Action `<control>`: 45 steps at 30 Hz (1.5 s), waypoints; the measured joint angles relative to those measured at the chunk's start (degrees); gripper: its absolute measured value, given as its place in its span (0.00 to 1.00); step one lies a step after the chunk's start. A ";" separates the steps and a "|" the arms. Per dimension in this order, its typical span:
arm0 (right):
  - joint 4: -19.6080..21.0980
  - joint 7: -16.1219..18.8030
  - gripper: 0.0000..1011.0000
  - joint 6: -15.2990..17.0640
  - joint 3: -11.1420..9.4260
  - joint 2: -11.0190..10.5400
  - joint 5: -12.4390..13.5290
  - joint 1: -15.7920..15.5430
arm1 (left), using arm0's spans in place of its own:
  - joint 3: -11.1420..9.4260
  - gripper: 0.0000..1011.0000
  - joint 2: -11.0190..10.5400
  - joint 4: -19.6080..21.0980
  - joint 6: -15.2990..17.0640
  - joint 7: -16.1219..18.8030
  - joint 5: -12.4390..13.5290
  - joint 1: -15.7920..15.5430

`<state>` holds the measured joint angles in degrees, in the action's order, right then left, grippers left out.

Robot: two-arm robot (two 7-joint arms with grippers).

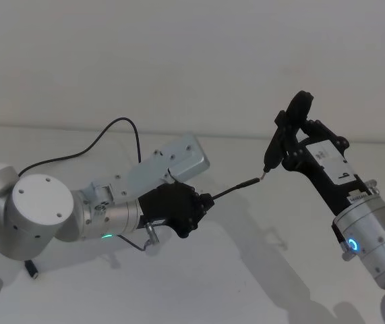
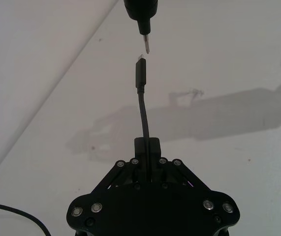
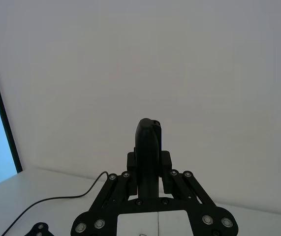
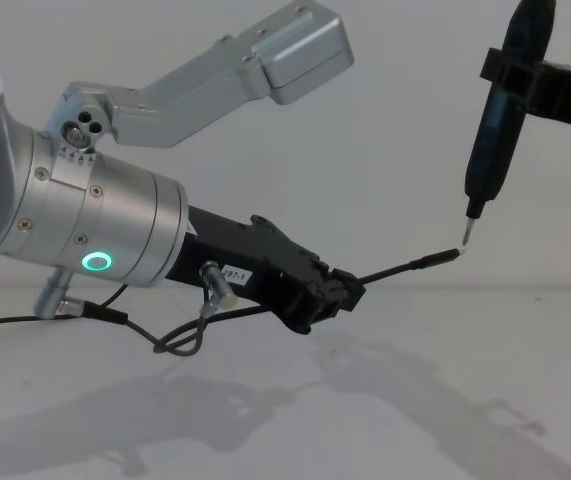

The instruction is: Pick up the data cable with the one hand.

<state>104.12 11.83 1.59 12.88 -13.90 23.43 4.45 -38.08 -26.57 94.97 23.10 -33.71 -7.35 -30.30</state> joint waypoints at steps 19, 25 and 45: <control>-1.22 0.22 0.27 0.05 0.21 0.11 -1.20 0.81 | 0.00 0.05 0.00 0.01 -0.01 -0.01 0.01 0.00; -1.61 0.32 0.27 0.03 0.07 0.14 -1.56 0.92 | 0.00 0.05 -0.01 0.01 -0.01 -0.01 0.01 0.00; -2.91 0.81 0.27 -0.37 0.02 0.36 -1.88 1.61 | 0.00 0.05 -0.01 0.01 0.00 -0.01 0.01 0.00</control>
<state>101.21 12.64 1.21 12.91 -13.54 21.56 6.05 -38.08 -26.58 94.97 23.10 -33.72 -7.35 -30.30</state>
